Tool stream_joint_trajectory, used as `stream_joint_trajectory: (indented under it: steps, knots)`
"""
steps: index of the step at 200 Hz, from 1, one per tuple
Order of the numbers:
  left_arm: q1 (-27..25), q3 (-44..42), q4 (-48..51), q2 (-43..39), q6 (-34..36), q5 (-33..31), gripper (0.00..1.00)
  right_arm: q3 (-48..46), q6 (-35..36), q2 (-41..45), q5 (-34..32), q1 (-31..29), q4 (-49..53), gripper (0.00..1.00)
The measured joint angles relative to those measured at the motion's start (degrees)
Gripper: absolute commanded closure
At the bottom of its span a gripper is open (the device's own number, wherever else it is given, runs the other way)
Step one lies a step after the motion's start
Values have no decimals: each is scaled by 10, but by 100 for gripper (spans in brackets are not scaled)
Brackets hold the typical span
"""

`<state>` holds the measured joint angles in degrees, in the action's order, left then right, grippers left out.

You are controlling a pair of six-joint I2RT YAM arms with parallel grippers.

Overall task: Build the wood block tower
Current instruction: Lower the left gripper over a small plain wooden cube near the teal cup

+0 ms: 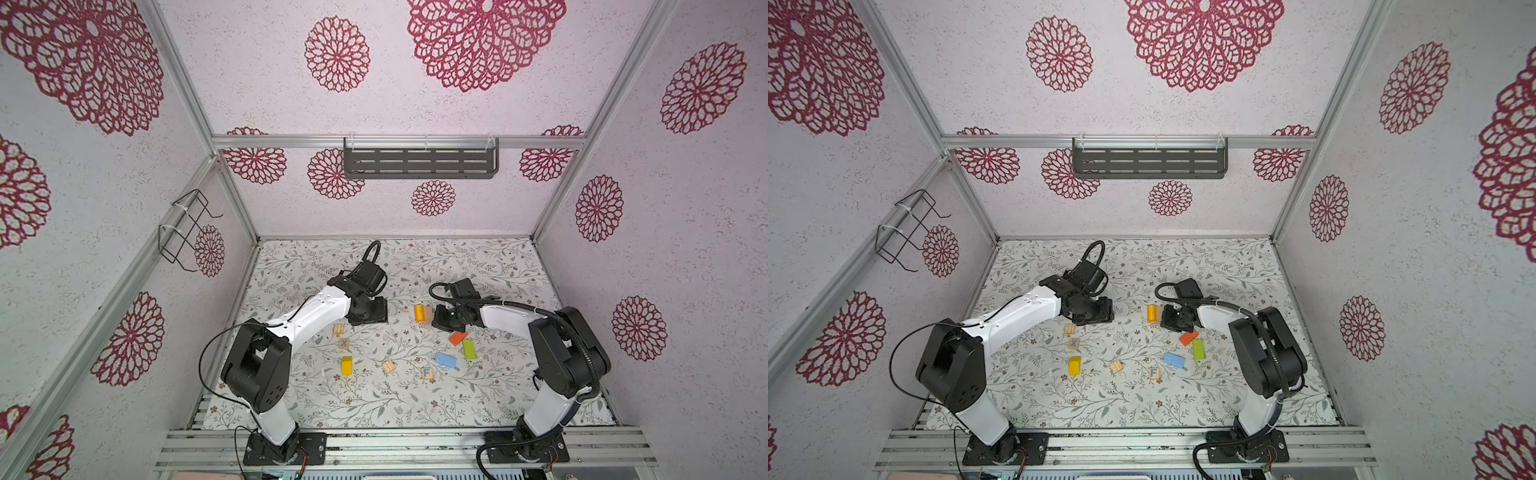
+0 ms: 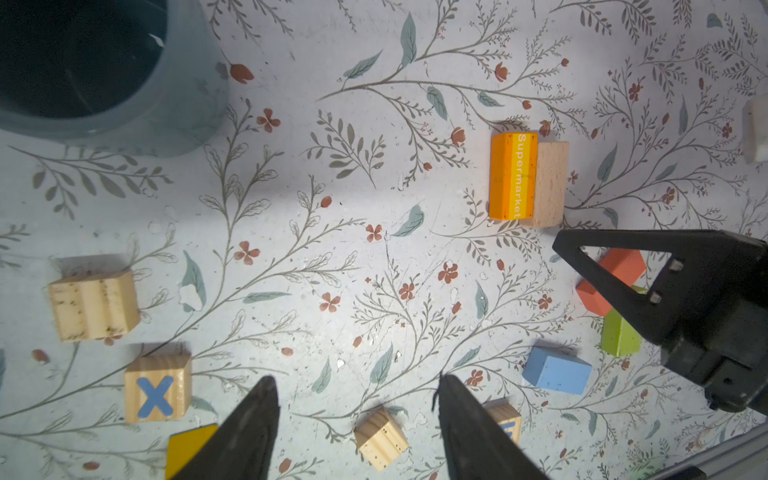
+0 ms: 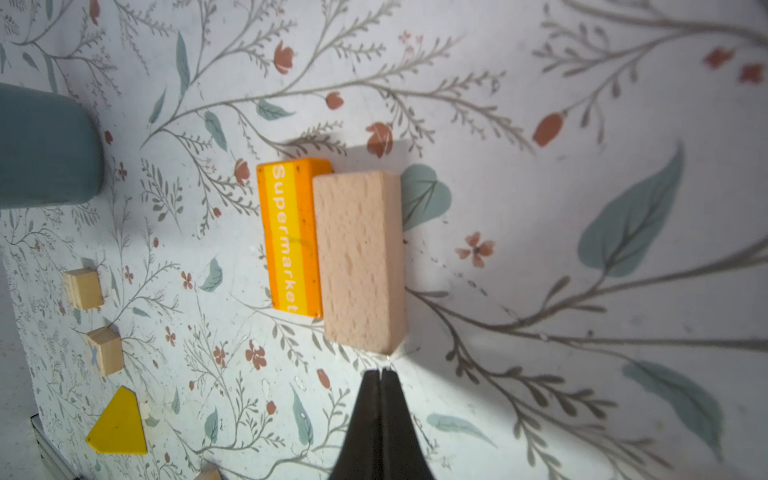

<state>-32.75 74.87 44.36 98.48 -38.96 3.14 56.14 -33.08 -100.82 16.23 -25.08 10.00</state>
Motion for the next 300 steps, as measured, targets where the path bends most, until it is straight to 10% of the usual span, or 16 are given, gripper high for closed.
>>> stream_joint_trajectory:
  steps: [149, 219, 300]
  knots:
    - [14, 0, 7, -7, 9, -12, 28, 18, 1, -21, 0, -3, 9, 100]
    - [29, -21, 36, -45, 9, -54, 22, 14, 10, 65, -13, -7, 40, 52]
    - [73, -86, 44, -53, 9, -90, 14, 17, 31, 103, -14, -7, 71, 43]
